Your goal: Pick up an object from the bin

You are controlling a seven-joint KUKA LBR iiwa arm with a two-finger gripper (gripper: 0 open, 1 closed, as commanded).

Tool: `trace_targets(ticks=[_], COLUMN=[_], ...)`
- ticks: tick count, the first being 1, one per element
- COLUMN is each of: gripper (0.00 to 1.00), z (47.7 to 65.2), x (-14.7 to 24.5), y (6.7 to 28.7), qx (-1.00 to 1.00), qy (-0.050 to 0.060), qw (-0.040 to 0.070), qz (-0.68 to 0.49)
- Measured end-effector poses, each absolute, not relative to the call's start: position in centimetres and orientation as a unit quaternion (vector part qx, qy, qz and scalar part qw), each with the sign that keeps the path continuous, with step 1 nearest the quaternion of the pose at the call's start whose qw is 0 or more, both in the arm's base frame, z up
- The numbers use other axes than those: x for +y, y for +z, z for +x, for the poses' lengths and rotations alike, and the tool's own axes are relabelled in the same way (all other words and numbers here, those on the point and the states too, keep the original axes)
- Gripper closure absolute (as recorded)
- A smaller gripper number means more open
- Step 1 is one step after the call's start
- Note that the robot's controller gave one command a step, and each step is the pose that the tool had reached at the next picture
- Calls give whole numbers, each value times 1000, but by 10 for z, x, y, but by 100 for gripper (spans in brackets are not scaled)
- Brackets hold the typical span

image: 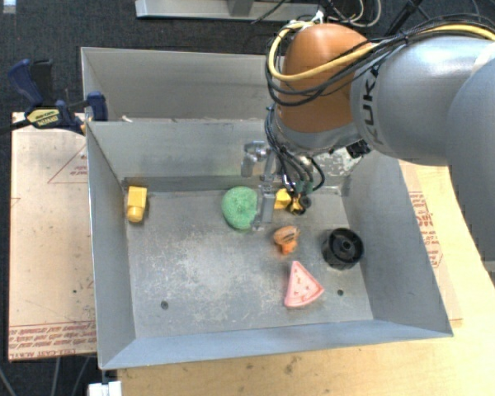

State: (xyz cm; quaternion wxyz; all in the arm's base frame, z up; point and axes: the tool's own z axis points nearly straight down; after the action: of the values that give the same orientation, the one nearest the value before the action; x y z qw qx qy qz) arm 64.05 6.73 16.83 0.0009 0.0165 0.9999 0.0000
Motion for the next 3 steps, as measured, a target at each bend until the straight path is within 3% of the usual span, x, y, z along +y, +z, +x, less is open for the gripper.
trace_targets(ticks=[1,2,3], gripper=[0,0,0], z=[613,613,628], x=[75,53,61], y=[178,147,113], qx=[1000,998,999], qy=[0,1,0], qw=[0,2,2], qz=[-24,63,41])
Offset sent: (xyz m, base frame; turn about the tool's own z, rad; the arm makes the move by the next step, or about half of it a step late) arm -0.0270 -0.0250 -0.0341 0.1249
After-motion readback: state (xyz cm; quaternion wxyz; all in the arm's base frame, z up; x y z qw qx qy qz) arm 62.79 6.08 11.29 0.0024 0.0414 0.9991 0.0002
